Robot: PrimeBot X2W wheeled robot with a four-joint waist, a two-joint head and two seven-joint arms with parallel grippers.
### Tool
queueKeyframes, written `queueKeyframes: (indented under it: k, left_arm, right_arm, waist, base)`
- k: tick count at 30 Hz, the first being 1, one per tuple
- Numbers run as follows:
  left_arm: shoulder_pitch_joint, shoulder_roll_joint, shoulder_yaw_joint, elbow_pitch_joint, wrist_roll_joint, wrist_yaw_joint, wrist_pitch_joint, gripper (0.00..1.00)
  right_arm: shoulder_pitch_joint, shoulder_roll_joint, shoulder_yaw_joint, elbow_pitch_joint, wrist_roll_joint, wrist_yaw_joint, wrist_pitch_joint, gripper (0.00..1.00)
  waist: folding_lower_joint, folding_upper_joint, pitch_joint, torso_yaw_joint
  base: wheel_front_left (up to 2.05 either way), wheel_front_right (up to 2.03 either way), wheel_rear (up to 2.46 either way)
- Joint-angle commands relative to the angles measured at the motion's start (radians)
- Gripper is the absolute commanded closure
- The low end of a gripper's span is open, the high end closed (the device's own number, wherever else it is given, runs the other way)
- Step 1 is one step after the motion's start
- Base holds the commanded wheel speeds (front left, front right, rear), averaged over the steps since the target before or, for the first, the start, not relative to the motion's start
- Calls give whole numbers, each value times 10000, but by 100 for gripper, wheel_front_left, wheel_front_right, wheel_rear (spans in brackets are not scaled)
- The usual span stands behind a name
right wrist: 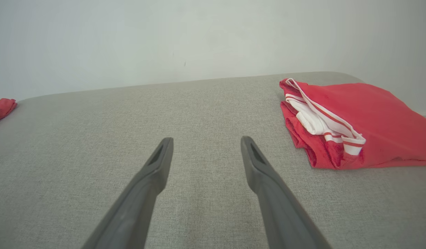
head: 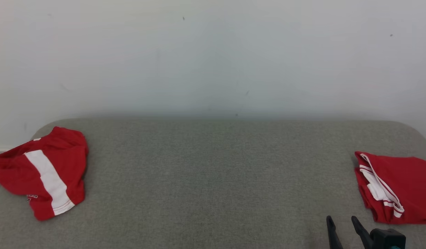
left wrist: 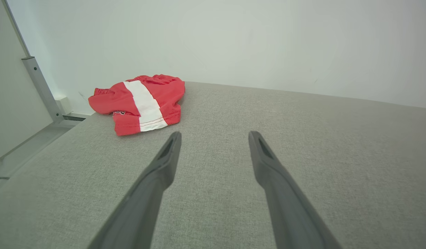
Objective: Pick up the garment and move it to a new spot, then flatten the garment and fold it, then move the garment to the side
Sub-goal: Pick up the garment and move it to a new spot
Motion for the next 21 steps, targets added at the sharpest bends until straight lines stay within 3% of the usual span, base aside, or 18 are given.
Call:
queueKeyframes:
  k: [1,13,21]
  left_arm:
    - [43,113,60,-21,30,30,-24,0]
    - [270,598,193,-374,-37,159,326,0]
    - [352,686,344,-620,-160,294,369,0]
  right_arm:
    - [114,15,102,58,100,-25,-70,0]
    - [126,15,547,423,506,-25,-505,0]
    - [-186,15,1173,459,330,-25,-696,0]
  waist:
    - [0,0,-62,480]
    - [0,0,-211,2949]
    - [0,0,-128,3813]
  base:
    - [0,0,0]
    - [0,0,0]
    - [0,0,0]
